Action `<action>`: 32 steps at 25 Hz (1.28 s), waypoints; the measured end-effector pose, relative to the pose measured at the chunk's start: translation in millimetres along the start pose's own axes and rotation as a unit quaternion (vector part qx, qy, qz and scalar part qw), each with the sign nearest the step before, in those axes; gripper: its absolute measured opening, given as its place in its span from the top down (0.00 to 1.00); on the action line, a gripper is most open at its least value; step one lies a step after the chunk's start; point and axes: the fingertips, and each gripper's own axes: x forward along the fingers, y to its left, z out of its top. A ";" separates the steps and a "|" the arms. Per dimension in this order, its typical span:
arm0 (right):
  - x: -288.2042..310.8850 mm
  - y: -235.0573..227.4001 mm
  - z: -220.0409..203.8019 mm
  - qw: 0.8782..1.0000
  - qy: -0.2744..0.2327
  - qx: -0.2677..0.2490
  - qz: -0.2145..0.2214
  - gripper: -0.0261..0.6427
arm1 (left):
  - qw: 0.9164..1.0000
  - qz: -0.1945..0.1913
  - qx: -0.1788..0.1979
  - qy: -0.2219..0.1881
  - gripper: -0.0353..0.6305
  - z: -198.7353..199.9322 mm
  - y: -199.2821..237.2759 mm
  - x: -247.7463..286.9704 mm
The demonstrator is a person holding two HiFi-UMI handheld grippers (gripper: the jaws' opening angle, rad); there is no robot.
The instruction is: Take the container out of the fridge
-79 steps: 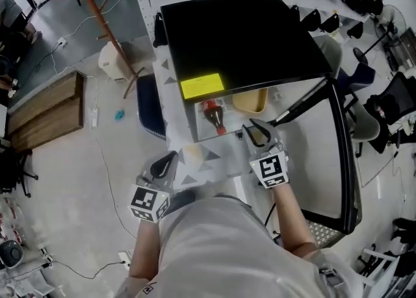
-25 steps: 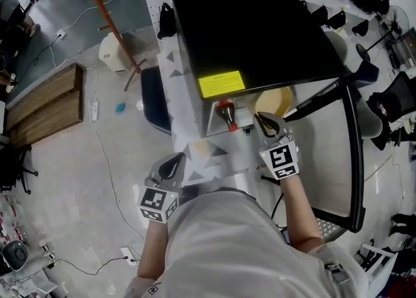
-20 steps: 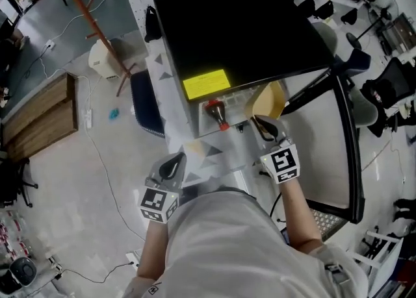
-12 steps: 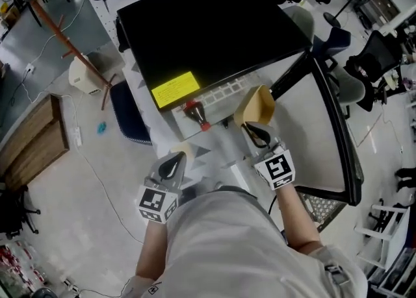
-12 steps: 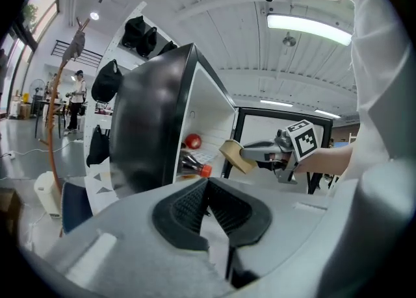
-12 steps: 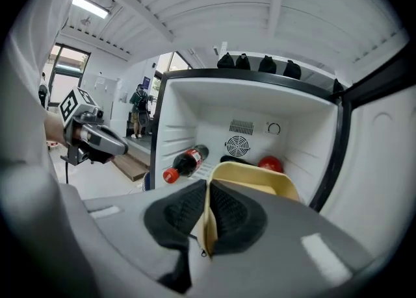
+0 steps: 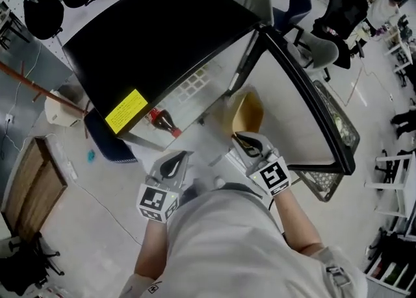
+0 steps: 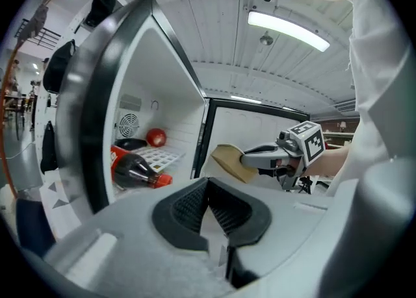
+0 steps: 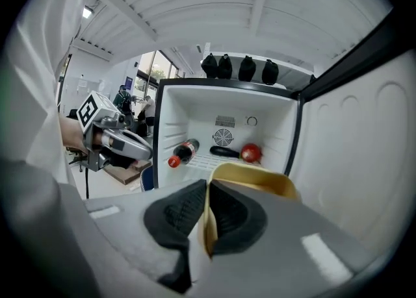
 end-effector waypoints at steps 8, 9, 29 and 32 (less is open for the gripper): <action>-35.2 0.9 -12.1 0.999 0.001 0.028 -0.039 0.93 | 0.996 -0.088 0.025 0.019 0.93 5.1 -29.0 37.8; -38.9 1.3 -13.0 0.999 0.000 0.032 -0.042 0.93 | 0.995 -0.097 0.028 0.022 0.93 5.8 -32.8 41.1; -66.7 -2.0 -19.1 0.987 -0.047 0.134 -0.074 0.93 | 0.986 -0.161 0.044 0.031 0.93 14.4 -60.8 61.4; -65.2 -1.2 -18.7 0.987 -0.046 0.136 -0.070 0.93 | 0.986 -0.157 0.043 0.031 0.93 14.4 -60.1 60.3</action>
